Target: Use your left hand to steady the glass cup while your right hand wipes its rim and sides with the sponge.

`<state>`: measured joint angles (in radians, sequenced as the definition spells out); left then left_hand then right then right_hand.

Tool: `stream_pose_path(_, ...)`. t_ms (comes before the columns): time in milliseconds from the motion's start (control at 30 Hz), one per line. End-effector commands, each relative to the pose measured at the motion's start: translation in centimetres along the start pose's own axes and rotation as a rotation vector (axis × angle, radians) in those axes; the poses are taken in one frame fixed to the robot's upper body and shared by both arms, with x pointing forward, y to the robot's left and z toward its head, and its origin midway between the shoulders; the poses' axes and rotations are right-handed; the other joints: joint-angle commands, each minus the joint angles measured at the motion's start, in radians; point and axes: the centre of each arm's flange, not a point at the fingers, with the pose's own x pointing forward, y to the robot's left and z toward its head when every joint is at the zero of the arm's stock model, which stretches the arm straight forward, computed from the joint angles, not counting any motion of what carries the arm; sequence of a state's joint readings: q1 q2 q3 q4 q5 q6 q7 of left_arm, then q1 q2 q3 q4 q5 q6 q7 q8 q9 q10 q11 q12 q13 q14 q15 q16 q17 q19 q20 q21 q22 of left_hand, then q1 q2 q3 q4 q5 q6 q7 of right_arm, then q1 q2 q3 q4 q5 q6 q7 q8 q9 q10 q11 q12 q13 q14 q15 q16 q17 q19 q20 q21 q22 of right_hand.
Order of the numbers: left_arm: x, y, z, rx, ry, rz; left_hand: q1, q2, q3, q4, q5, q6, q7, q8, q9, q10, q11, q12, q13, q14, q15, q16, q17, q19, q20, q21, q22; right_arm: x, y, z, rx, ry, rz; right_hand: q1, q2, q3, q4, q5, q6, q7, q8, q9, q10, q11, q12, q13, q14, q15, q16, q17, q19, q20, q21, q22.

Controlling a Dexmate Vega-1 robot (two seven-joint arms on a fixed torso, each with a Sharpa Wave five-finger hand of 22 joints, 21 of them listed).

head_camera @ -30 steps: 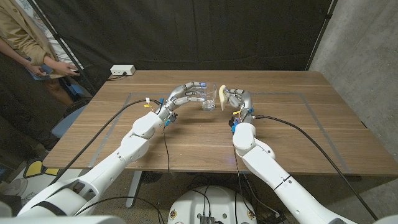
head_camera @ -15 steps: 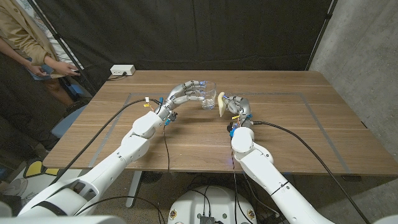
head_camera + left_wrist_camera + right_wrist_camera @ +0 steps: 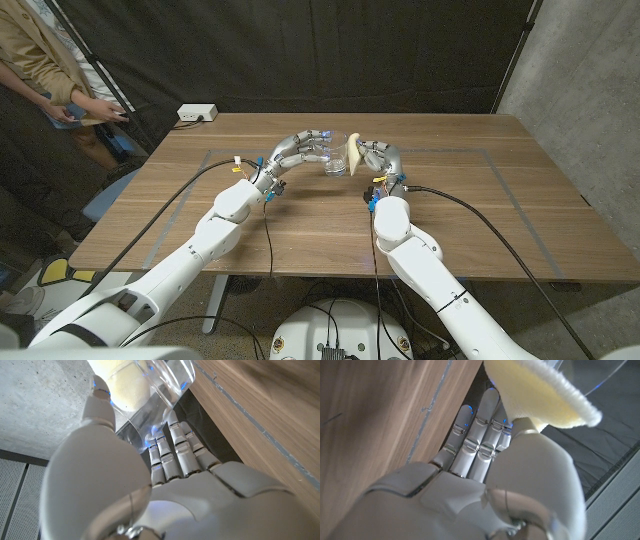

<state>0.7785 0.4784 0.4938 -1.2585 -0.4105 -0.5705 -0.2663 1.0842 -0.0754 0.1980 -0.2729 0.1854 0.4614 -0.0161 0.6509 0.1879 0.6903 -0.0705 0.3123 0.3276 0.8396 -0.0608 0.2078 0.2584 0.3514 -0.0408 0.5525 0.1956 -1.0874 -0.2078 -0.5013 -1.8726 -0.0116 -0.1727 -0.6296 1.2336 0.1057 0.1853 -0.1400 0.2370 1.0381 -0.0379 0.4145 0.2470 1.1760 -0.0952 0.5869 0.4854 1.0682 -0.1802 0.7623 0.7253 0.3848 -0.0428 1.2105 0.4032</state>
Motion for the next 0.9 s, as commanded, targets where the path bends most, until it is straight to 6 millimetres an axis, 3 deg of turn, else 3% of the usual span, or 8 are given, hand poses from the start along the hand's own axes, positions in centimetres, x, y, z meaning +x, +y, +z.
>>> stream_pose_path(33,-0.1,-0.6,-0.2,0.009,0.009,-0.007,0.122,0.15,0.155,0.145,0.005,0.185,-0.098,0.135,0.009,0.142,-0.13,0.0,0.011,0.056,-0.166,0.005,0.003,-0.004,-0.093,0.005,0.002,0.8,0.8,3.2,-0.014,-0.136,0.083,0.013,0.003,-0.004,0.0,0.007,0.015,-0.009,-0.001,0.01,0.004,0.001,-0.006,0.005,-0.001,-0.053,0.002,0.003,-0.005,-0.083,0.016,-0.003)
stream_pose_path(400,-0.2,-0.7,0.0,0.006,0.003,-0.002,0.12,0.146,0.158,0.144,0.005,0.191,-0.094,0.139,0.012,0.145,-0.13,-0.001,0.012,0.056,-0.167,0.004,0.003,-0.005,-0.093,0.007,0.002,0.9,1.8,4.9,-0.051,-0.193,0.137,0.014,0.005,-0.009,0.002,0.01,0.017,-0.009,-0.005,0.011,0.007,0.002,-0.008,0.008,0.0,-0.053,0.0,0.002,-0.008,-0.085,0.031,-0.013)
stream_pose_path(900,-0.9,-0.4,0.3,-0.006,-0.01,0.008,0.12,0.145,0.166,0.143,0.005,0.193,-0.095,0.136,0.005,0.147,-0.13,-0.005,0.015,0.057,-0.168,0.005,0.003,-0.006,-0.094,0.011,0.002,0.7,0.6,2.2,0.045,-0.058,-0.008,0.015,0.004,-0.014,0.001,0.013,0.02,-0.004,-0.007,0.016,0.013,0.002,-0.012,0.01,0.005,-0.053,-0.001,0.005,-0.01,-0.086,0.048,-0.027)
